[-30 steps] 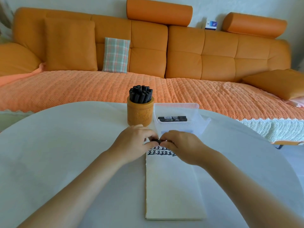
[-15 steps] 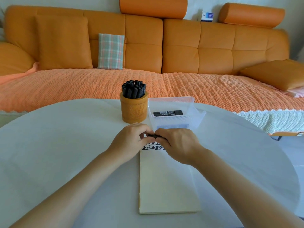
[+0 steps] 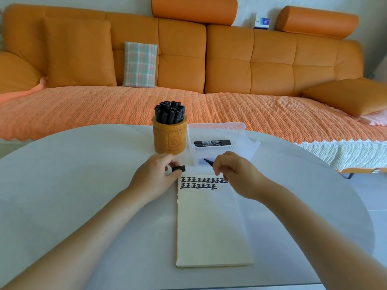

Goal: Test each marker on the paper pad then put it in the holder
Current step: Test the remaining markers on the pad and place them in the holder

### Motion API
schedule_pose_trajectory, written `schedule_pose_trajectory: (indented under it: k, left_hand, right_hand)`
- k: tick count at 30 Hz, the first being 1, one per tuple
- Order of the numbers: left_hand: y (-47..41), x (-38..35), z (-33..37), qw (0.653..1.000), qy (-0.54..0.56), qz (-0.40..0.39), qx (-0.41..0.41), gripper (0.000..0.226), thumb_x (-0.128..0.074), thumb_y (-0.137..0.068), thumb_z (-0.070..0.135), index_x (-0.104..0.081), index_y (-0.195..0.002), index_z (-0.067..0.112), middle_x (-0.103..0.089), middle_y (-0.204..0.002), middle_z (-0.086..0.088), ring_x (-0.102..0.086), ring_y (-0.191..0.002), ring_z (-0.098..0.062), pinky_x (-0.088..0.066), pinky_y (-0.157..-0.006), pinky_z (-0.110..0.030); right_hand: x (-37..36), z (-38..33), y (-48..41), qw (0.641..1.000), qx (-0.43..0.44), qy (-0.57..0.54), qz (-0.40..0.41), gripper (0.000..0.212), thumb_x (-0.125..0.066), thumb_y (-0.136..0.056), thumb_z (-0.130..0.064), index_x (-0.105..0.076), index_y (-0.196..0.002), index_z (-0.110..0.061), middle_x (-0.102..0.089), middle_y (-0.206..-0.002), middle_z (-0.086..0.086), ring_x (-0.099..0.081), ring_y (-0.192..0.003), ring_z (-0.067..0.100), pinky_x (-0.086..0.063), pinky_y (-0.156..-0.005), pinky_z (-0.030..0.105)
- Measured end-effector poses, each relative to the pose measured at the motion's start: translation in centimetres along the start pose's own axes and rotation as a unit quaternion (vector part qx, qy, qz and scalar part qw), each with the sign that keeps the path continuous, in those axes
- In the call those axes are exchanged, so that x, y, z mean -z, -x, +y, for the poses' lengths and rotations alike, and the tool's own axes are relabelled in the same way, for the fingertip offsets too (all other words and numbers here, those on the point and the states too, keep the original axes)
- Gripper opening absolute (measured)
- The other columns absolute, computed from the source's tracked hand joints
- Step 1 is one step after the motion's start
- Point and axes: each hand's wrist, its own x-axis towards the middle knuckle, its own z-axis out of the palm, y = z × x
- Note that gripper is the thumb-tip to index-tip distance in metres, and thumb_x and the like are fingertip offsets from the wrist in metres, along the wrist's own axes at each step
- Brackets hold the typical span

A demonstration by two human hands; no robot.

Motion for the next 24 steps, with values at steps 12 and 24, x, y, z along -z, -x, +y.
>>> schedule_pose_trajectory:
  k: [12, 24]
  left_hand:
    - [0.3, -0.8, -0.9, 0.996, 0.007, -0.092, -0.014, 0.065, -0.045, -0.078, 0.074, -0.058, -0.123, 0.029, -0.052, -0.119, 0.019, -0.038, -0.117, -0.005, -0.033, -0.097, -0.028]
    - [0.5, -1.0, -1.2, 0.986, -0.026, -0.151, -0.061, 0.085, -0.053, -0.063, 0.084, -0.047, -0.136, 0.041, -0.043, -0.129, 0.019, -0.03, -0.124, -0.004, -0.029, -0.106, -0.031]
  right_hand:
    - [-0.6, 1.9, 1.9, 0.949, -0.067, -0.302, 0.055, 0.012, -0.056, -0.099, -0.012, -0.068, -0.097, -0.014, -0.058, -0.075, 0.007, -0.052, -0.067, 0.022, -0.038, -0.058, 0.029]
    - [-1.7, 3.3, 2.0, 0.947, -0.122, -0.287, 0.079, 0.02, -0.067, -0.088, 0.0, -0.054, -0.072, -0.001, -0.056, -0.053, 0.005, -0.044, -0.046, 0.018, -0.035, -0.046, 0.024]
